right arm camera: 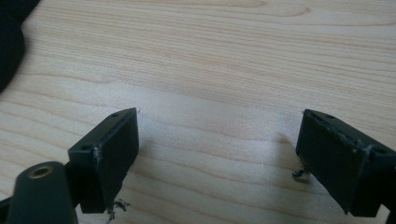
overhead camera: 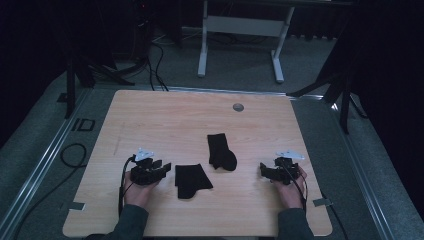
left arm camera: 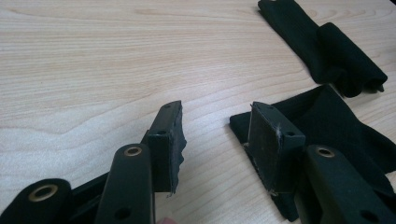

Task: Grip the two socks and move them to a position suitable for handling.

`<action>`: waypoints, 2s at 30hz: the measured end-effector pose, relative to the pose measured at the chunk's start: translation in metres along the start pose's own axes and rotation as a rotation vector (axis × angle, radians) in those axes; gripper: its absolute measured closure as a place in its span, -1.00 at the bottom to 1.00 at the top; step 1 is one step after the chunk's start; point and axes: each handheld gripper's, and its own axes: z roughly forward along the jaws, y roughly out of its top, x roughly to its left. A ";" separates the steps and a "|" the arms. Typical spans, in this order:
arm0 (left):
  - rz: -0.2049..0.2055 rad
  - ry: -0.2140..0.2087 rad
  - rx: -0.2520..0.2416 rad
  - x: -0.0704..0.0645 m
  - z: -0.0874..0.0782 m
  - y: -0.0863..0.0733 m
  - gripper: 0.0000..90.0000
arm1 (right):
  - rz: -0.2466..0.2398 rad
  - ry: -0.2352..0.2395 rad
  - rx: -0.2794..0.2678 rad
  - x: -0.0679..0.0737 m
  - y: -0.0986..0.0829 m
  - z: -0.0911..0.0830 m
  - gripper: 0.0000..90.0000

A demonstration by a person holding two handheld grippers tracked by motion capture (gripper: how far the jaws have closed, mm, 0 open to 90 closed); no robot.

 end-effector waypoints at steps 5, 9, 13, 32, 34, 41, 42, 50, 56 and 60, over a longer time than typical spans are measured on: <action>0.003 0.006 -0.006 -0.001 0.000 0.002 0.22 | -0.005 0.004 0.000 0.000 0.000 0.000 -0.72; -0.004 0.030 -0.024 0.000 -0.001 0.002 0.22 | -0.007 0.005 0.000 0.000 0.000 0.000 -0.71; -0.019 0.031 -0.028 0.003 -0.002 0.003 0.23 | -0.012 0.011 0.000 0.001 0.000 0.000 -0.71; 0.012 0.015 0.002 0.003 -0.003 0.003 0.26 | -0.025 0.022 0.036 0.009 0.002 -0.008 -0.34; 0.014 0.015 0.004 0.003 -0.003 0.003 0.26 | -0.048 0.024 0.037 0.012 0.002 -0.009 -0.27; 0.027 0.026 0.005 0.001 -0.004 0.003 0.24 | -0.100 0.048 0.044 0.023 0.005 -0.014 -0.05; 0.027 0.027 0.002 0.001 -0.004 0.003 0.24 | -0.107 0.061 0.044 0.026 0.006 -0.015 -0.03; 0.030 0.030 0.003 0.000 -0.004 0.003 0.23 | -0.154 0.127 0.042 0.042 0.010 -0.022 0.16; 0.030 0.031 0.002 0.000 -0.004 0.003 0.23 | -0.207 0.199 0.035 0.068 0.014 -0.028 0.25; 0.030 0.030 0.000 0.001 -0.004 0.003 0.23 | -0.238 0.229 0.033 0.083 0.015 -0.029 0.26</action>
